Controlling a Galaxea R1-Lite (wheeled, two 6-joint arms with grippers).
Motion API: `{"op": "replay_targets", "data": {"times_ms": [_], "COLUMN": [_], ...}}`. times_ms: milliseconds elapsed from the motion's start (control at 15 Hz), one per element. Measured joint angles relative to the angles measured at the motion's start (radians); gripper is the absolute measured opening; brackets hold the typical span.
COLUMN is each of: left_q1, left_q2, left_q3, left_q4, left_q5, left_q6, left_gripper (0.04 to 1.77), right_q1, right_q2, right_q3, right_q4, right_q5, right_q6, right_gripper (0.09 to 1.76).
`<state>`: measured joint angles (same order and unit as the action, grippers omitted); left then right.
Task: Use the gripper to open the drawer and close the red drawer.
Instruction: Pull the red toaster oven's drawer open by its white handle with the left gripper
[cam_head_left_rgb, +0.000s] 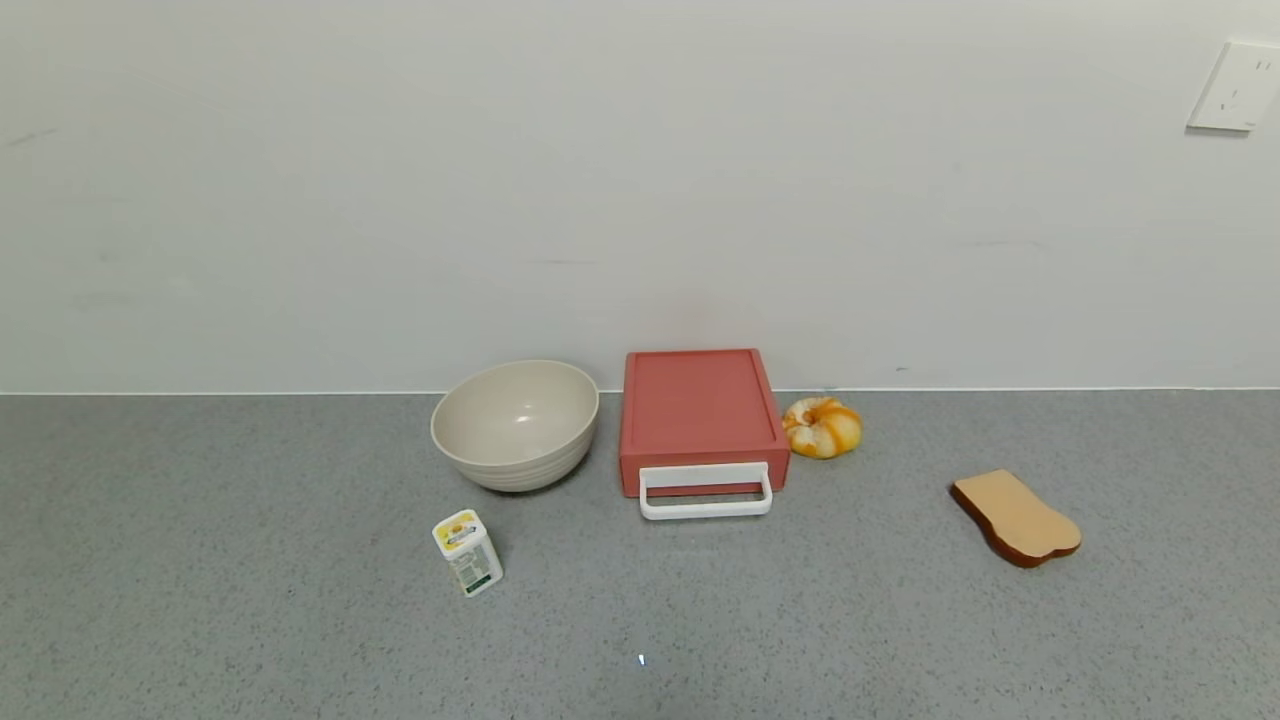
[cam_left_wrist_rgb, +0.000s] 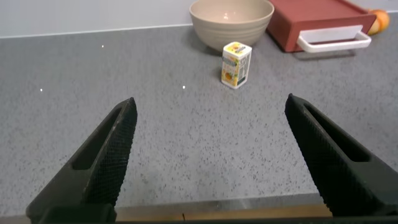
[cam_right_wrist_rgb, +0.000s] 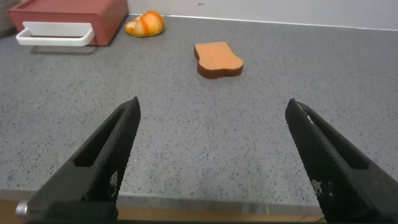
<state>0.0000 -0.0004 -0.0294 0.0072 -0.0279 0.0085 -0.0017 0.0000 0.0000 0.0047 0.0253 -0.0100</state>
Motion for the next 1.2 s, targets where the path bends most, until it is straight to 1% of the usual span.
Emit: {"op": "replay_targets", "data": {"times_ms": [200, 400, 600, 733, 933, 1067, 1200], "left_q1": [0.000, -0.005, -0.013, -0.016, -0.018, -0.023, -0.051], "left_q2": [0.023, 0.126, 0.317, 0.468, 0.706, 0.856, 0.978], "left_q3": [-0.105, -0.245, -0.382, -0.495, -0.697, -0.833, -0.951], "left_q4": [0.057, 0.107, 0.138, 0.194, 0.306, 0.351, 0.393], "left_q5": [-0.004, -0.004, -0.001, 0.000, -0.003, -0.003, 0.001], "left_q6": [-0.007, -0.008, -0.007, -0.006, -0.009, -0.030, -0.075], "left_gripper": [1.72, 1.72, 1.72, 1.72, 1.72, 1.72, 1.72], "right_q1": [0.000, 0.000, 0.000, 0.000, 0.000, 0.000, 0.000], "right_q2": [0.000, 0.000, 0.000, 0.000, 0.000, 0.000, 0.000], "right_q3": [0.000, 0.000, 0.000, 0.000, 0.000, 0.000, 0.000], "right_q4": [0.000, 0.000, 0.000, 0.000, 0.000, 0.000, 0.000], "right_q5": [0.000, 0.000, 0.000, 0.000, 0.000, 0.000, 0.000], "right_q6": [0.000, 0.000, 0.000, 0.000, 0.000, -0.001, 0.000], "right_gripper": [1.71, 1.71, 1.71, 1.71, 1.71, 1.71, 1.71]}}
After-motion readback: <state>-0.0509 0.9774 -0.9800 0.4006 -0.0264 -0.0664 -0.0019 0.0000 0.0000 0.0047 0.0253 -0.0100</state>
